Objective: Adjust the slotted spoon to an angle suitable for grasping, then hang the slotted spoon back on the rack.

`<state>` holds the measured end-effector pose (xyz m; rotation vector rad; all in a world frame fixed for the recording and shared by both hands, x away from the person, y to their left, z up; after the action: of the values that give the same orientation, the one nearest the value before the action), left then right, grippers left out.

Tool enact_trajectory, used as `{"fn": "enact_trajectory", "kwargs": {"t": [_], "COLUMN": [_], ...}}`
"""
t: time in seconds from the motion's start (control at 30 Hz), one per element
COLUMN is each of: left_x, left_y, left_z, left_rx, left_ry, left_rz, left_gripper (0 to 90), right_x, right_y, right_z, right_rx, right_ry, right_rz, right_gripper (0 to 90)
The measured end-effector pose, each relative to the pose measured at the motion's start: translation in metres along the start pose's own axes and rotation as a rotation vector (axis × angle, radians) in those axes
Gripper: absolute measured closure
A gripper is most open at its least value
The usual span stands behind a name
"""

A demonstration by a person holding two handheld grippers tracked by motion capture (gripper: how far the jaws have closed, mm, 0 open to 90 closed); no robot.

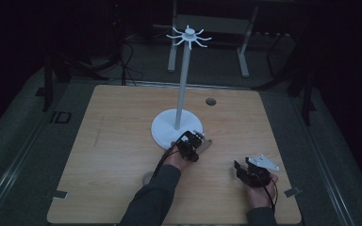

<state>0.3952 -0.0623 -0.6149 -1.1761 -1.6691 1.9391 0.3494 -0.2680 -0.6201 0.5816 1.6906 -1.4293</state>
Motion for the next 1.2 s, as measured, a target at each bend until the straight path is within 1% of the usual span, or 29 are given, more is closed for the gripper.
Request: {"fn": "enact_trajectory", "kwargs": {"t": [0.03,0.07,0.1,0.2,0.27,0.3,0.33,0.37,0.4,0.5,0.53,0.6,0.7,0.73,0.83,0.97,1.1,1.13,1.2], "left_x": [0.0,0.0,0.0,0.0,0.0,-0.001,-0.001,-0.001,-0.002,-0.003,-0.004,-0.004,-0.004,-0.004,-0.005,-0.007,-0.008,-0.008,-0.008], "left_y": [0.0,0.0,0.0,-0.001,-0.005,-0.006,-0.01,-0.01,-0.016,-0.024,-0.03,-0.032,-0.041,-0.041,-0.051,-0.061,-0.073,-0.073,-0.082], "left_z": [0.001,0.001,0.002,0.004,0.003,0.003,0.002,0.002,-0.001,-0.006,-0.009,-0.009,-0.012,-0.012,-0.016,-0.021,-0.026,-0.026,-0.03], "left_rx": [-0.005,-0.005,-0.006,-0.008,-0.015,-0.018,-0.021,-0.021,-0.03,-0.045,-0.054,-0.057,-0.073,-0.073,-0.091,-0.11,-0.136,-0.136,-0.155], "left_ry": [0.018,0.018,0.031,0.034,0.035,0.03,0.016,0.016,0.003,-0.018,-0.031,-0.033,-0.051,-0.051,-0.079,-0.096,-0.127,-0.127,-0.15], "left_rz": [0.002,0.002,0.001,0.002,0.013,0.021,0.041,0.041,0.062,0.097,0.125,0.13,0.173,0.173,0.213,0.247,0.292,0.292,0.324], "left_gripper": [73.1,73.2,73.2,73.3,73.3,73.3,73.3,73.3,73.3,73.2,73.2,73.2,73.2,73.2,73.2,73.2,73.2,73.2,73.2], "right_x": [0.0,0.0,0.0,0.0,0.0,0.0,0.0,0.0,0.0,0.0,0.0,0.0,0.0,0.0,0.0,0.0,0.0,0.0,0.0], "right_y": [0.0,0.0,0.0,0.0,0.0,0.0,0.0,0.0,0.0,0.0,0.0,0.0,0.0,0.0,0.0,0.0,0.0,0.0,0.0], "right_z": [0.0,0.0,0.0,0.0,0.001,0.001,0.001,0.001,0.001,0.001,0.001,0.001,0.001,0.001,0.001,0.001,0.0,0.0,0.0], "right_rx": [0.0,0.0,0.0,0.001,0.0,0.0,0.001,0.001,0.001,0.003,0.003,0.003,0.004,0.004,0.004,0.004,0.004,0.004,0.005], "right_ry": [0.0,0.0,0.0,0.001,0.002,0.004,0.005,0.005,0.002,0.002,0.002,0.002,0.0,0.0,0.001,0.001,0.0,0.0,-0.001], "right_rz": [0.0,0.0,0.0,0.0,0.002,0.002,0.001,0.001,0.001,0.001,0.0,0.0,0.0,0.0,0.0,0.0,0.0,0.0,0.0], "right_gripper": [47.6,47.6,47.6,47.6,47.6,47.6,47.6,47.6,47.6,47.5,47.5,47.5,47.5,47.5,47.5,47.5,47.5,47.5,47.5]}}
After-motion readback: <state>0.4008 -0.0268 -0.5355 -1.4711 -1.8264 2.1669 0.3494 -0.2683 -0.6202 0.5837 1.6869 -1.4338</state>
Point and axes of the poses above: each handheld gripper's, and its own axes: y roughly forward along the jaws, x roughly out of its underside, z roughly to its right, the point moved 8 cm from there along y, roughly forward along the jaws, and after that the axes turned 3 degrees about y, right-handed, at the moved point
